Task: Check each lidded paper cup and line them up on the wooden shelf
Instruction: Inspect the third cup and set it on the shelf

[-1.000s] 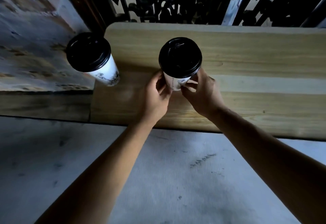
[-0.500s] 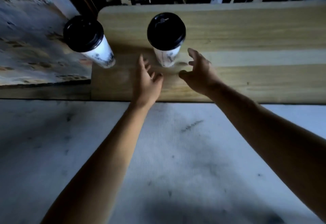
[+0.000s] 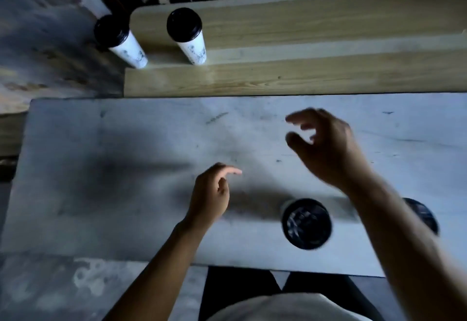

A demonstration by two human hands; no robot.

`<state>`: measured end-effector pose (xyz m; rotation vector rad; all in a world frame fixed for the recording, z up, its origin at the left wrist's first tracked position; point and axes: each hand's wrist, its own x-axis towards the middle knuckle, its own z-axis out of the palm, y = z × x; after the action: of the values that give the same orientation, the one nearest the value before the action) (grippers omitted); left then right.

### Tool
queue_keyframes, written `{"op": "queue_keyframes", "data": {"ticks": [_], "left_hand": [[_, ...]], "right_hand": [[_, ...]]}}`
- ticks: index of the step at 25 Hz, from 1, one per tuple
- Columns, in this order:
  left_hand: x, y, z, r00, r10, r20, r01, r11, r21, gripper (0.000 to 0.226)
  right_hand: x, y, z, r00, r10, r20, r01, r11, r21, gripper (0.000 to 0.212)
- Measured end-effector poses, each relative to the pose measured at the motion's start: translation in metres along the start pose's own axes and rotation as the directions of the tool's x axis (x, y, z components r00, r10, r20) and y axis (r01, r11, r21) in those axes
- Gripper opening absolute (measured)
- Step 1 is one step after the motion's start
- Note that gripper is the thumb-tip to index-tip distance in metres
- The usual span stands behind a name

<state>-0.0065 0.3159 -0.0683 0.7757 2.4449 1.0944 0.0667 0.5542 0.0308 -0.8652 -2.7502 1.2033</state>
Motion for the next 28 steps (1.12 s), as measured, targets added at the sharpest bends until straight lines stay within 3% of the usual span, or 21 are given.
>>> {"op": "queue_keyframes", "data": {"ticks": [3, 5, 7, 9, 11, 13, 16, 18, 21, 25, 28], "left_hand": [[-0.073, 0.022, 0.045, 0.975, -0.195, 0.106, 0.196, 0.981, 0.001, 0.057], [-0.097, 0.035, 0.073, 0.919, -0.352, 0.175, 0.354, 0.935, 0.024, 0.079], [-0.099, 0.053, 0.097, 0.895, -0.391, 0.212, 0.402, 0.916, -0.008, 0.097], [-0.093, 0.074, 0.112, 0.898, -0.378, 0.225, 0.419, 0.891, -0.175, 0.081], [-0.089, 0.088, 0.121, 0.895, -0.393, 0.21, 0.433, 0.878, -0.204, 0.055], [-0.089, 0.099, 0.118, 0.937, -0.33, 0.116, 0.343, 0.93, -0.132, 0.051], [-0.098, 0.111, 0.099, 0.985, -0.146, 0.088, 0.152, 0.986, -0.062, 0.057], [-0.105, 0.119, 0.082, 0.98, -0.174, 0.098, 0.174, 0.985, 0.014, 0.065], [-0.112, 0.132, 0.061, 0.986, -0.136, 0.096, 0.114, 0.971, 0.21, 0.072], [-0.114, 0.14, 0.038, 0.996, 0.058, 0.067, -0.082, 0.887, 0.454, 0.063], [-0.12, 0.145, 0.028, 0.991, 0.105, 0.078, -0.13, 0.822, 0.555, 0.064]], "right_hand": [[-0.097, 0.033, -0.018, 0.999, 0.009, 0.035, -0.009, 1.0, 0.006, 0.037], [-0.132, 0.051, -0.018, 0.993, 0.035, 0.111, -0.029, 0.998, -0.05, 0.048], [-0.15, 0.061, -0.012, 0.975, 0.02, 0.221, 0.014, 0.989, -0.149, 0.059], [-0.157, 0.063, -0.006, 0.956, -0.016, 0.291, 0.085, 0.971, -0.225, 0.066], [-0.158, 0.064, -0.006, 0.944, -0.028, 0.328, 0.117, 0.96, -0.255, 0.068], [-0.155, 0.065, -0.012, 0.945, -0.009, 0.327, 0.073, 0.98, -0.184, 0.066], [-0.151, 0.058, -0.029, 0.971, 0.097, 0.219, -0.112, 0.992, 0.057, 0.055], [-0.153, 0.053, -0.037, 0.966, 0.177, 0.19, -0.216, 0.954, 0.21, 0.055], [-0.157, 0.041, -0.037, 0.948, 0.24, 0.21, -0.301, 0.892, 0.337, 0.06], [-0.166, 0.02, -0.016, 0.955, 0.242, 0.174, -0.298, 0.801, 0.52, 0.037], [-0.17, 0.014, -0.002, 0.954, 0.274, 0.121, -0.29, 0.746, 0.6, 0.041]]}}
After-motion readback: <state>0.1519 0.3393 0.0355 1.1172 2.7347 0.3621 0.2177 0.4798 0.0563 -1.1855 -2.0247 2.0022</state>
